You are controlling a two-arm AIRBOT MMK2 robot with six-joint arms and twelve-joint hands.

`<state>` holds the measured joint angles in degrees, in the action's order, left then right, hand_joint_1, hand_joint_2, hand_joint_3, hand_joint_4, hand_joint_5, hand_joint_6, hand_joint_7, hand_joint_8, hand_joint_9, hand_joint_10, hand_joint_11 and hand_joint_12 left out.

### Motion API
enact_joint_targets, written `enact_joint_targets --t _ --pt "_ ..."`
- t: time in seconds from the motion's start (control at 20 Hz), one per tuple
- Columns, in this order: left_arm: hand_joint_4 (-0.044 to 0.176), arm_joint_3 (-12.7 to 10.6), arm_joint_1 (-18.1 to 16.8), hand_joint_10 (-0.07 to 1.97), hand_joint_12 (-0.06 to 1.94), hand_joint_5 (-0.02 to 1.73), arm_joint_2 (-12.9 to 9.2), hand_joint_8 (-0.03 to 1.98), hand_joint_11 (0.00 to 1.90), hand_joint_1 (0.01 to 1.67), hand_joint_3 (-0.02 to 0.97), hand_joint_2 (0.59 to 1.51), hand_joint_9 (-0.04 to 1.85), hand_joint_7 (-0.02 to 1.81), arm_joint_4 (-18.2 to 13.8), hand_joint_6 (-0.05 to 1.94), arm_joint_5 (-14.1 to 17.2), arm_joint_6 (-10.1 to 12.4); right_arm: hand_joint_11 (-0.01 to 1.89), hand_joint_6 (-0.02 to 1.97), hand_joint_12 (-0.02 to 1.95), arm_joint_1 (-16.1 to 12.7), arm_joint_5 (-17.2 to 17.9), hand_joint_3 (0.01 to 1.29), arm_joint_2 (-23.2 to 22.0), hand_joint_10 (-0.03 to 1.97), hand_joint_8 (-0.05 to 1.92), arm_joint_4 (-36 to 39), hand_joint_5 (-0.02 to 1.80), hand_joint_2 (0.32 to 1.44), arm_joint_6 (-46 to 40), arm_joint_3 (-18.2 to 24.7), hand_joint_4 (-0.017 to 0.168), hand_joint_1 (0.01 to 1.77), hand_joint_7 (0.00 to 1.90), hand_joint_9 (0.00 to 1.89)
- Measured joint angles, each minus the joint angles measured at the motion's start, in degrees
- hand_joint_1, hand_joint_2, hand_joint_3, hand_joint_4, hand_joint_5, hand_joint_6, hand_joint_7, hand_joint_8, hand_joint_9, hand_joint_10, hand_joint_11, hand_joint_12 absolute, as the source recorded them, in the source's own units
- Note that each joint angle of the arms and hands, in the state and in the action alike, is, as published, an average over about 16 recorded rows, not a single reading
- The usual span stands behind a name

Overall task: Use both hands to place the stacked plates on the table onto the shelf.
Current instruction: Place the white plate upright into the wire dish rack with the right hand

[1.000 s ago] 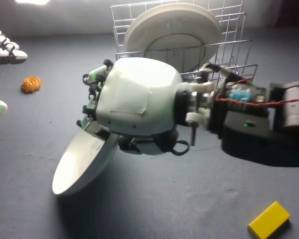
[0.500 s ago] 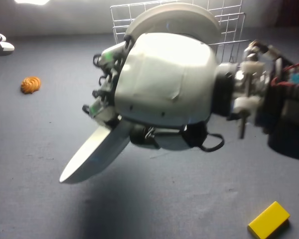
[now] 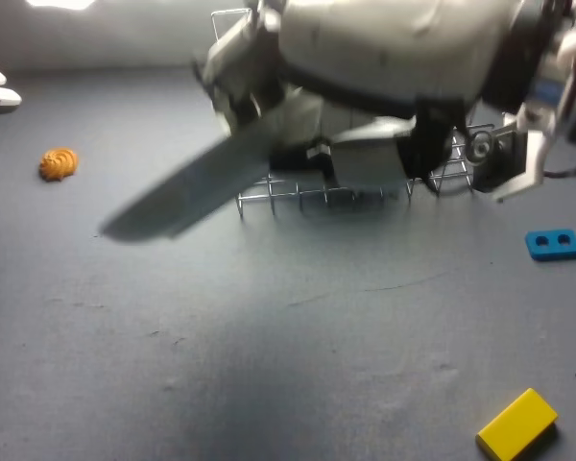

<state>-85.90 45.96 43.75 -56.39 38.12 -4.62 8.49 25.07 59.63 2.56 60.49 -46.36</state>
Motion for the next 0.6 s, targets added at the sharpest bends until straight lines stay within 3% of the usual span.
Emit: enact_joint_targets --t 0.25,0.6 --pt "0.006 0.3 0.0 0.01 0.04 0.11 -0.3 0.00 0.02 0.02 0.018 1.106 0.06 0.08 -2.7 0.02 4.5 0.0 0.57 0.99 1.21 -2.5 -1.8 0.01 -1.0 0.37 1.03 -5.7 0.86 1.04 -4.5 -1.8 0.006 1.19 0.97 1.04" --pt "0.006 1.1 0.0 0.01 0.02 0.11 -0.8 0.00 0.02 0.02 0.018 1.106 0.06 0.09 -6.8 0.02 15.2 0.0 0.58 0.99 1.21 -4.8 -5.2 0.02 -0.7 0.34 1.05 -14.6 0.85 1.04 -7.8 -5.4 0.004 1.19 0.98 1.06"
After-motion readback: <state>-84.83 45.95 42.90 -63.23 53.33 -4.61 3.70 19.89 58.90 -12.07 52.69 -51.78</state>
